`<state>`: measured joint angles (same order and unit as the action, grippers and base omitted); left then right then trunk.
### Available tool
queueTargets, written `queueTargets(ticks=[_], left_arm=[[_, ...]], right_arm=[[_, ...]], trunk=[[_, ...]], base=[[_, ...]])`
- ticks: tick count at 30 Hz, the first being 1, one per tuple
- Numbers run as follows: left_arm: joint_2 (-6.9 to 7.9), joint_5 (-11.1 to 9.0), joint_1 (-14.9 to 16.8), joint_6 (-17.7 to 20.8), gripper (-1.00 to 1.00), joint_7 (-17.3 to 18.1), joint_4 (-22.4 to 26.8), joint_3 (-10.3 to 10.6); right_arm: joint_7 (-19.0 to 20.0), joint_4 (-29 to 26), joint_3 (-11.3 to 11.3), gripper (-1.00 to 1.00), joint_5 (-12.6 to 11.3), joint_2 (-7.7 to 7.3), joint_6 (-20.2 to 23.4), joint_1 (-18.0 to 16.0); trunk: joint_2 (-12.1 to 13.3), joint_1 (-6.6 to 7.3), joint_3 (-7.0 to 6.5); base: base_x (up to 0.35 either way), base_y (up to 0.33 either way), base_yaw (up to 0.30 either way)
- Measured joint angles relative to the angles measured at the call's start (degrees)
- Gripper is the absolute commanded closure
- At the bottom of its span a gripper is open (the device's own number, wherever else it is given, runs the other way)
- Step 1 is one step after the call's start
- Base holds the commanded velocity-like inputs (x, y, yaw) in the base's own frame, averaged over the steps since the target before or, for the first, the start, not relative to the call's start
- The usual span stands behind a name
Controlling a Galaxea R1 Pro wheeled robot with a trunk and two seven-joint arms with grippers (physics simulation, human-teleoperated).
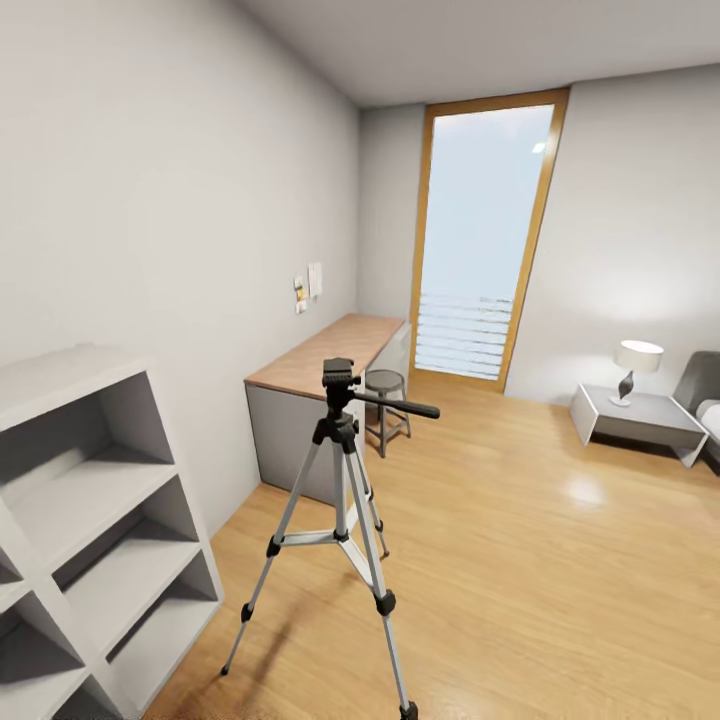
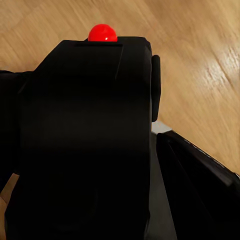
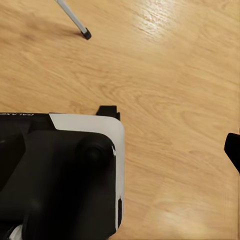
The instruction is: Attach the digital camera to the camera tripod in the bedroom.
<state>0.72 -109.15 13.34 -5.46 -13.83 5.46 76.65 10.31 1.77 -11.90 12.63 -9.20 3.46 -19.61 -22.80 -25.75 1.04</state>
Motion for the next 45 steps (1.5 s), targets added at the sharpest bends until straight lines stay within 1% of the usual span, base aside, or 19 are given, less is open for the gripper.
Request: queueTargets(ticks=[5,18,26,36,45], left_arm=[[0.00,0.01,0.04,0.00,1.00,0.00,0.00,0.01],[0.00,0.01,0.02,0.00,1.00,0.00,0.00,0.01],[0.00,0.02,0.01,0.00,1.00,0.01,0.00,0.01],[0.00,0.02,0.00,0.00,1.00,0.01,0.00,0.02],[0.00,0.02,0.02,0.00,1.00,0.01,0.00,0.03]], right_arm=[[-0.12,0.00,0.00,-1.00,1.30,0.07,-0.34,0.01],[-0.18,0.00,-0.03,-1.00,1.63,0.04,-0.48,0.01],[-0.11,0.01,-0.04,-1.00,1.63,0.23,-0.42,0.00],[-0.09,0.01,-0.07,-1.00,1.63,0.15,-0.43,0.00],[-0.02,0.00,-0.02,-1.00,1.86,0.09,-0.48,0.01]], trunk=[[0.02,0.00,0.43],[0.01,0.00,1.53],[0.01,0.00,1.64],[0.01,0.00,1.64],[0.01,0.00,1.64]], base=[[0.000,0.000,0.000],[0.000,0.000,0.000],[0.000,0.000,0.021],[0.000,0.000,0.182],[0.000,0.000,0.024]])
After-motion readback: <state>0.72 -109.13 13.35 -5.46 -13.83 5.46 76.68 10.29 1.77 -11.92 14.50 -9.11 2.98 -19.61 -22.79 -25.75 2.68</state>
